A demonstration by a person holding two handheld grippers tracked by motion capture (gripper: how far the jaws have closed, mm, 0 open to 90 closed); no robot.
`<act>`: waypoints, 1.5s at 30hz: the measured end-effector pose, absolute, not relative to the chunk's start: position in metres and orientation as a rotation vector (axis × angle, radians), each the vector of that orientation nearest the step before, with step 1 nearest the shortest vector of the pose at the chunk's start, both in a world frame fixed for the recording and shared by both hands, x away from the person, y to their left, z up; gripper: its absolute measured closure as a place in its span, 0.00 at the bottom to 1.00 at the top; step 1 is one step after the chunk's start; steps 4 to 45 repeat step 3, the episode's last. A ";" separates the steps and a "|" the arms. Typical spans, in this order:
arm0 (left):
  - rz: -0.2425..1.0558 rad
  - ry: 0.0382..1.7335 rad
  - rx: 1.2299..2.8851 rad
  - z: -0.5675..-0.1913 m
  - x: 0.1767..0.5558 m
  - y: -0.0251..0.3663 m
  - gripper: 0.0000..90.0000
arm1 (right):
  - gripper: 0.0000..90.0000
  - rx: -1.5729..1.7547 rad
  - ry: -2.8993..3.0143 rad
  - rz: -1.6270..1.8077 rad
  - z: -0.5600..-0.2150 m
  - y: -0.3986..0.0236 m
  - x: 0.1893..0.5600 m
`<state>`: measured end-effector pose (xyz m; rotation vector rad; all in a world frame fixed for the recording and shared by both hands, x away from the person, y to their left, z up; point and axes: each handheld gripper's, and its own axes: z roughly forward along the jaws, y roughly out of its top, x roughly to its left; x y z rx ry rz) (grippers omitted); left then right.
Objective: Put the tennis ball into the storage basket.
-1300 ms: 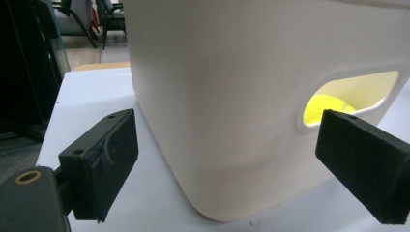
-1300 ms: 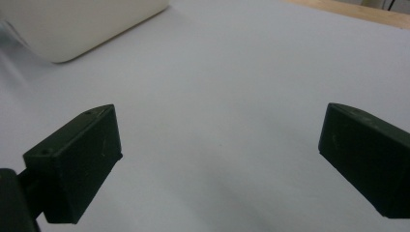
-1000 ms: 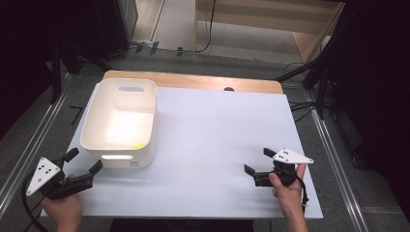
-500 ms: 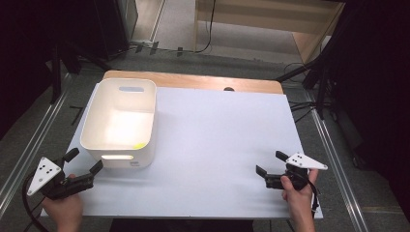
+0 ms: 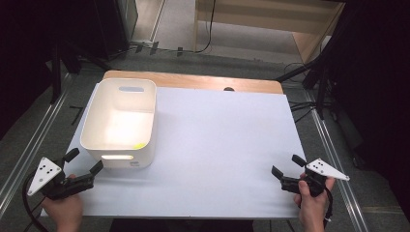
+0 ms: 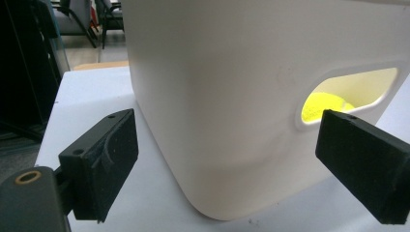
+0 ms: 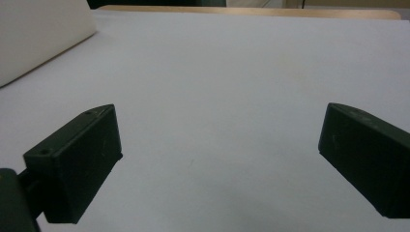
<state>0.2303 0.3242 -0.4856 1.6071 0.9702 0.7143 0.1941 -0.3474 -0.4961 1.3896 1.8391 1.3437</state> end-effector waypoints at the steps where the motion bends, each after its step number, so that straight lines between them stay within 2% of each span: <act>1: 0.714 0.973 1.608 -0.485 0.230 0.324 0.09 | 0.01 1.396 1.838 1.342 -0.497 -0.348 0.193; 45: 0.715 0.972 1.609 -0.485 0.231 0.324 0.09 | 0.01 1.396 1.842 1.340 -0.498 -0.348 0.193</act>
